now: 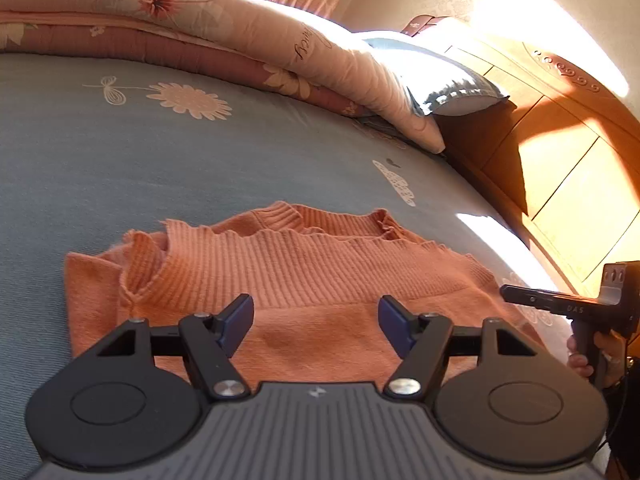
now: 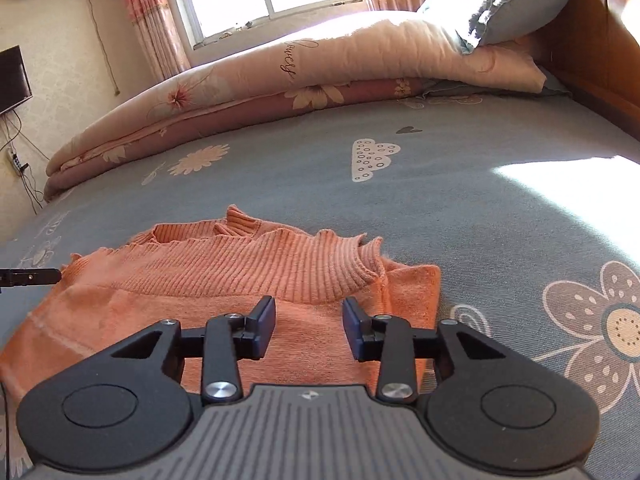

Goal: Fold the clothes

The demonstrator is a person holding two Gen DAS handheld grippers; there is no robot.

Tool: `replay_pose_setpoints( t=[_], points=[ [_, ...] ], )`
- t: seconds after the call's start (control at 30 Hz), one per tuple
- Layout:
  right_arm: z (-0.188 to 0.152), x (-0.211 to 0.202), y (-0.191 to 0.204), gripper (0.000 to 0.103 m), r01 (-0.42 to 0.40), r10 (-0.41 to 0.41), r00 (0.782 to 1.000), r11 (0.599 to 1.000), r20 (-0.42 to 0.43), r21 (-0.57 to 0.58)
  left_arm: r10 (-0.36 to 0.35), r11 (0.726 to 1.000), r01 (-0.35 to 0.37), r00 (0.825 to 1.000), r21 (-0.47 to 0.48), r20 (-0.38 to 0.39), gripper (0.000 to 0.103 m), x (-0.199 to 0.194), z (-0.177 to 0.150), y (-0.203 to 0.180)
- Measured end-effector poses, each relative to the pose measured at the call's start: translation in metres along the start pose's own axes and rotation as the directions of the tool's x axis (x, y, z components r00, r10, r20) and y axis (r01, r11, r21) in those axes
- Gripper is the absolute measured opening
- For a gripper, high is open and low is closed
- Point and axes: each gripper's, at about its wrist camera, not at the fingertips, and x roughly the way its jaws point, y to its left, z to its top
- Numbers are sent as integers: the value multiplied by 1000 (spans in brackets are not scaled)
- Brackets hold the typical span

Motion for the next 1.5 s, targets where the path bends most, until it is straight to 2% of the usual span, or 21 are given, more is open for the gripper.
replay_pose_setpoints(
  t=[0.07, 0.17, 0.27, 0.3, 0.37, 0.4, 0.47, 0.53, 0.7, 0.8, 0.87, 0.9, 0.93, 1.0, 1.07, 1.1, 1.17, 1.23, 1.3, 1.4, 1.5],
  points=[
    [2, 8, 15, 45, -108, 108, 994, 994, -31, 11, -102, 994, 100, 994, -55, -47, 74, 13, -4, -4],
    [-1, 26, 27, 47, -159, 158, 984, 987, -83, -2, -15, 998, 12, 998, -57, -55, 73, 24, -8, -1],
    [-5, 30, 18, 47, -158, 160, 984, 987, -82, 21, -42, 984, 40, 999, -171, -6, 74, 9, -9, 25],
    [-4, 26, 9, 47, -161, 164, 984, 986, -70, 53, -17, 983, 19, 1000, -183, 13, 74, 1, -10, 32],
    [-3, 19, -7, 47, -127, 132, 990, 988, -57, 89, 88, 973, -80, 996, -218, 24, 76, -12, -10, 48],
    [-3, 16, -15, 47, -105, 110, 993, 989, -52, 103, 141, 963, -130, 990, -236, 28, 72, -18, -10, 56],
    [-2, 9, -30, 47, -60, 66, 997, 989, -44, 133, 91, 947, -65, 993, -315, 71, 72, -27, -8, 69],
    [2, 6, -32, 49, -56, 61, 998, 989, -33, 137, 36, 944, 6, 992, -329, 120, 77, -26, -2, 65],
    [20, 26, -10, 59, -159, 162, 987, 978, -13, 132, 72, 955, -43, 993, -294, 90, 81, -7, 4, 58],
    [22, 40, -12, 60, -124, 128, 992, 983, -24, 134, 97, 960, -74, 993, -272, 71, 80, 5, 8, 54],
    [23, 49, -13, 60, -100, 105, 994, 986, -31, 134, 113, 962, -95, 992, -256, 58, 75, 13, 11, 51],
    [23, 53, -13, 58, -88, 94, 995, 987, -35, 135, 121, 963, -105, 991, -248, 52, 66, 17, 12, 50],
    [23, 58, -14, 58, -76, 82, 996, 988, -38, 135, 130, 964, -115, 991, -240, 46, 64, 21, 14, 49],
    [25, 53, -21, 58, -9, 13, 1000, 989, -23, 145, 146, 965, -135, 989, -224, 34, 64, 29, 16, 46],
    [25, 43, -26, 58, 20, -17, 1000, 988, -19, 155, 178, 966, -169, 984, -198, 27, 66, 28, 17, 38],
    [25, 38, -27, 61, 27, -24, 1000, 987, -18, 159, 169, 972, -162, 985, -171, 29, 72, 20, 15, 29],
    [22, 22, -22, 63, 26, -24, 1000, 988, -13, 153, 132, 985, -128, 991, -120, 27, 75, 5, 9, 10],
    [15, 3, -10, 69, -27, 28, 1000, 990, -3, 137, 72, 995, -70, 997, -65, 20, 82, -10, -3, -12],
    [6, -11, 3, 78, -96, 98, 995, 987, -9, 128, 48, 998, -48, 999, -34, 9, 85, -19, -15, -25],
    [-10, -21, 19, 81, -164, 168, 985, 979, -29, 122, 42, 996, -43, 999, -76, -10, 85, -22, -31, -22],
    [-24, -23, 17, 82, -143, 153, 987, 978, -54, 154, 59, 985, -62, 998, -164, -20, 85, -22, -40, -3]
  ],
)
